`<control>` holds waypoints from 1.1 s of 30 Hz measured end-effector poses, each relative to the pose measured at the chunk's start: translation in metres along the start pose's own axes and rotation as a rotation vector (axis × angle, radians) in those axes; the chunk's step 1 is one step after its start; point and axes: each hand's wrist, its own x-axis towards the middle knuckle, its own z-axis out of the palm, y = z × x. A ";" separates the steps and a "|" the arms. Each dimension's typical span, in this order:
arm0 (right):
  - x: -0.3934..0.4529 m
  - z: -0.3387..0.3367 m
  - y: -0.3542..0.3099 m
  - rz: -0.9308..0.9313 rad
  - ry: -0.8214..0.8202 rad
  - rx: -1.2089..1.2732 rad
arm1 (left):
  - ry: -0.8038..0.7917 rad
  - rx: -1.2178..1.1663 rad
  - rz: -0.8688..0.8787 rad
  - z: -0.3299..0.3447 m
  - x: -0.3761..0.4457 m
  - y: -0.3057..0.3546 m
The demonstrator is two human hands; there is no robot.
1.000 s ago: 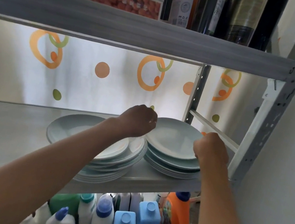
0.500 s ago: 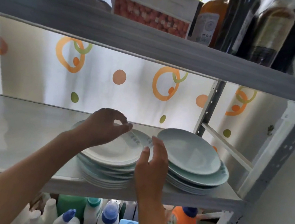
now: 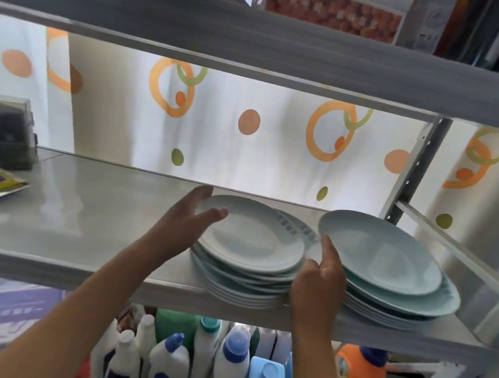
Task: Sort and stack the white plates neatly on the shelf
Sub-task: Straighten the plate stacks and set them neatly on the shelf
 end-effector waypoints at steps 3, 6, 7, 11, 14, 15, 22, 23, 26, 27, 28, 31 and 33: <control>-0.003 0.000 -0.001 0.028 0.041 0.039 | -0.008 -0.063 -0.015 0.008 -0.002 -0.006; -0.007 -0.002 -0.002 0.057 0.047 0.121 | 0.012 -0.076 -0.015 0.013 -0.004 -0.007; -0.008 -0.004 -0.003 0.060 0.051 0.143 | 0.002 -0.079 -0.024 0.012 -0.004 -0.007; -0.006 -0.011 0.001 0.092 0.090 0.198 | 0.010 -0.164 -0.060 0.006 0.002 -0.008; -0.004 -0.008 0.002 0.103 0.033 0.151 | 0.012 -0.226 -0.091 0.006 0.006 -0.009; -0.005 -0.007 0.001 0.102 0.004 0.128 | 0.008 -0.234 -0.105 0.006 0.006 -0.010; -0.006 -0.003 -0.004 0.166 -0.035 0.155 | 0.071 -0.256 -0.147 0.017 -0.002 -0.010; -0.005 -0.003 -0.003 0.166 -0.027 0.160 | 0.082 -0.229 -0.145 0.021 -0.004 -0.009; -0.007 -0.004 -0.002 0.173 -0.042 0.156 | 0.088 -0.174 -0.129 0.033 -0.010 -0.009; -0.008 -0.004 -0.001 0.181 -0.046 0.147 | 0.094 -0.171 -0.126 0.033 -0.010 -0.010; -0.009 -0.003 -0.001 0.186 -0.046 0.142 | 0.099 -0.181 -0.126 0.033 -0.008 -0.010; -0.009 -0.001 0.000 0.182 -0.052 0.134 | 0.113 -0.228 -0.133 0.028 -0.007 -0.013; -0.009 0.000 0.000 0.169 -0.044 0.135 | 0.136 -0.278 -0.144 0.022 -0.007 -0.018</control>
